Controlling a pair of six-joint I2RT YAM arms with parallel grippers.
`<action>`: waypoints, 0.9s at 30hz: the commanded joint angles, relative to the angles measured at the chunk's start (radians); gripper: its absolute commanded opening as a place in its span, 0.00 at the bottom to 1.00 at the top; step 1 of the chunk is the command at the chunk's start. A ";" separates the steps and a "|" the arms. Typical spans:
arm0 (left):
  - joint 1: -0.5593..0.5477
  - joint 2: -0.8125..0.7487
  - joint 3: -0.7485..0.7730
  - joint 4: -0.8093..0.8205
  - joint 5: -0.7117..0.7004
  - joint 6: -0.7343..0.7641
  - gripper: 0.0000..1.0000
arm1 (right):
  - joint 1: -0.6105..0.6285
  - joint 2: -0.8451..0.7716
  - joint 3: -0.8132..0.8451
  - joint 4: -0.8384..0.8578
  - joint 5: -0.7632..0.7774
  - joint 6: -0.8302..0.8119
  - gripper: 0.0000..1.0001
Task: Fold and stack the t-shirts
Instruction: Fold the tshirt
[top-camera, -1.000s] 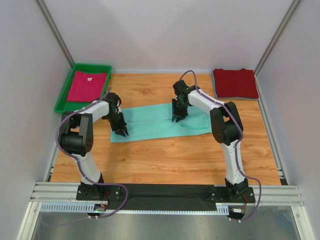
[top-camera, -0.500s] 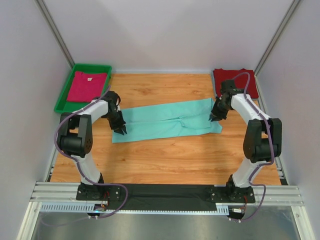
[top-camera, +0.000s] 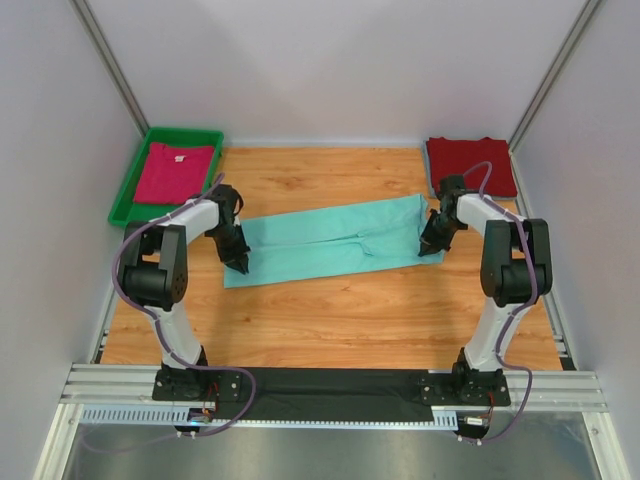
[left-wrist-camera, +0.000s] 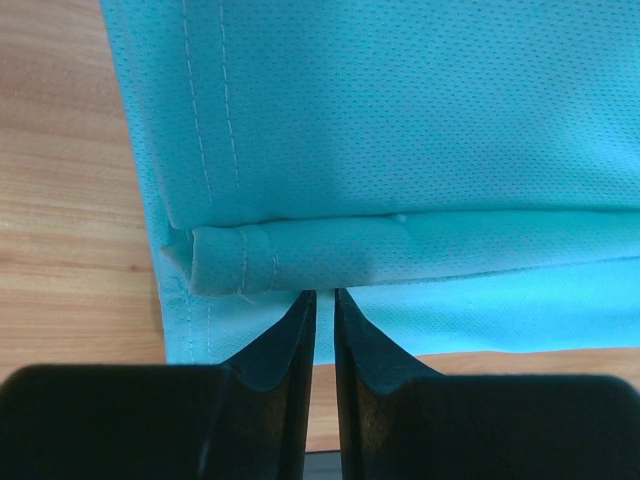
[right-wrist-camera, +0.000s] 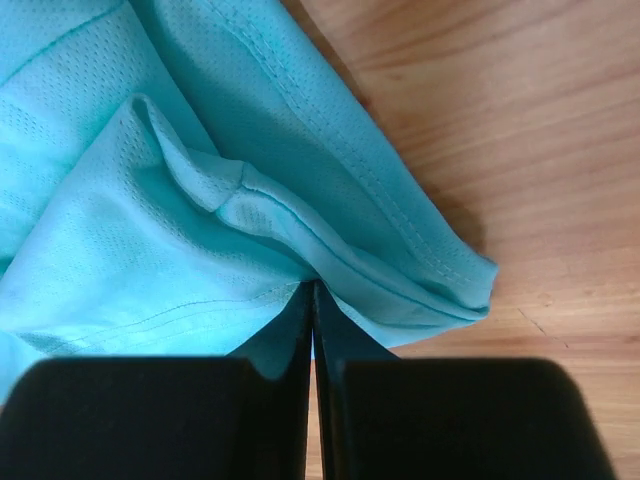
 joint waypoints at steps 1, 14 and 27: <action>0.004 0.046 -0.010 -0.064 -0.118 -0.025 0.18 | 0.014 0.089 0.058 0.047 0.064 -0.020 0.01; -0.004 -0.114 -0.258 -0.043 0.029 -0.117 0.14 | 0.132 0.270 0.384 0.006 0.119 -0.076 0.04; -0.390 -0.242 -0.401 0.011 0.078 -0.277 0.18 | 0.146 0.606 1.014 -0.168 0.219 -0.112 0.13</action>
